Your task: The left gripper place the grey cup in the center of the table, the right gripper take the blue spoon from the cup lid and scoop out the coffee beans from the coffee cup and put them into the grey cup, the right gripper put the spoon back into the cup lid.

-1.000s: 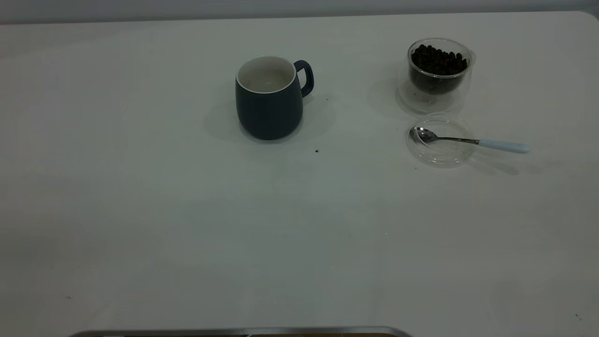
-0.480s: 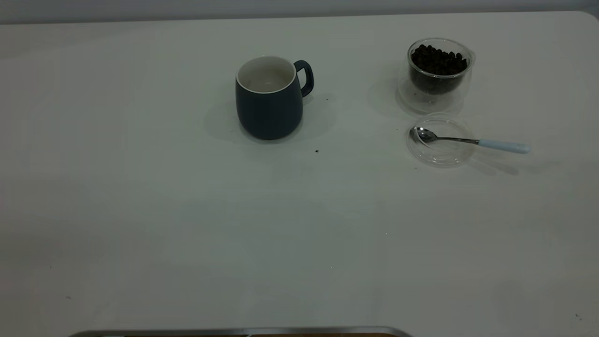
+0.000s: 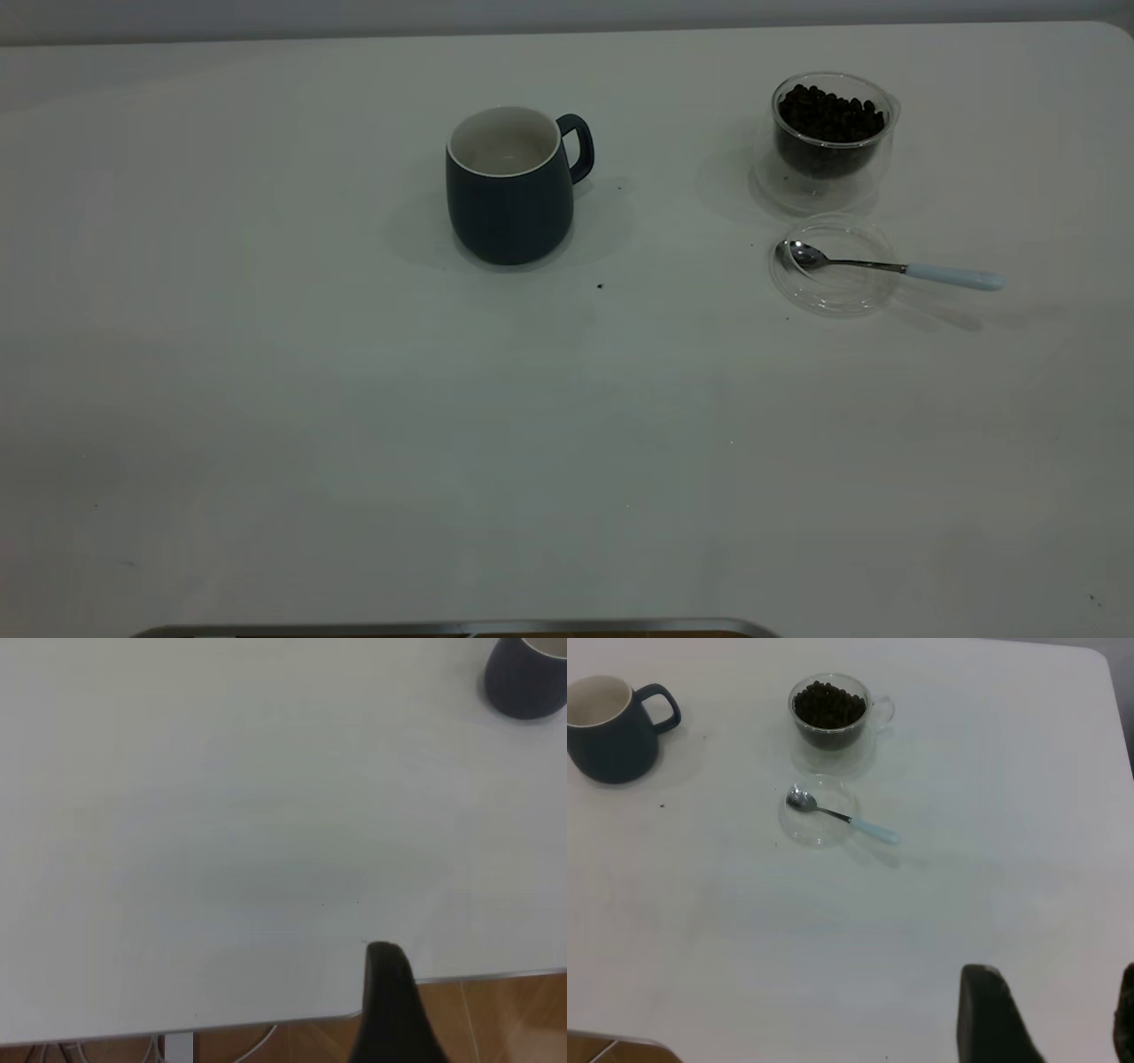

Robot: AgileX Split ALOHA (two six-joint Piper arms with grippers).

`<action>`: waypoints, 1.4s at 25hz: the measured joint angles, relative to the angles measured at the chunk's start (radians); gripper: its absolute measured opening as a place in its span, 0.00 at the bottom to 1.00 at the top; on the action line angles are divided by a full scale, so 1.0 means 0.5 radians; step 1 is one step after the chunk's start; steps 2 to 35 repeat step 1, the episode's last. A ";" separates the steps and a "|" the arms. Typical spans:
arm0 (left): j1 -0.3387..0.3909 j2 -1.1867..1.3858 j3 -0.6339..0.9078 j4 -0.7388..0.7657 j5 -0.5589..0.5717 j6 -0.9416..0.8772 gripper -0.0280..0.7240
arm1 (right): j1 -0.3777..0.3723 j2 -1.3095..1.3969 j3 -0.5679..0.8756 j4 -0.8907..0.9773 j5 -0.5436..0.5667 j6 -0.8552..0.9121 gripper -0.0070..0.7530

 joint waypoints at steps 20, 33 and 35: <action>0.000 0.000 0.000 0.000 0.000 0.000 0.77 | 0.000 0.000 0.000 0.000 0.000 0.000 0.48; 0.000 0.000 0.000 0.000 0.000 0.000 0.77 | 0.000 0.000 0.000 0.000 0.000 0.000 0.48; 0.000 0.000 0.000 0.000 0.000 0.000 0.77 | 0.000 0.000 0.000 0.000 0.000 0.000 0.48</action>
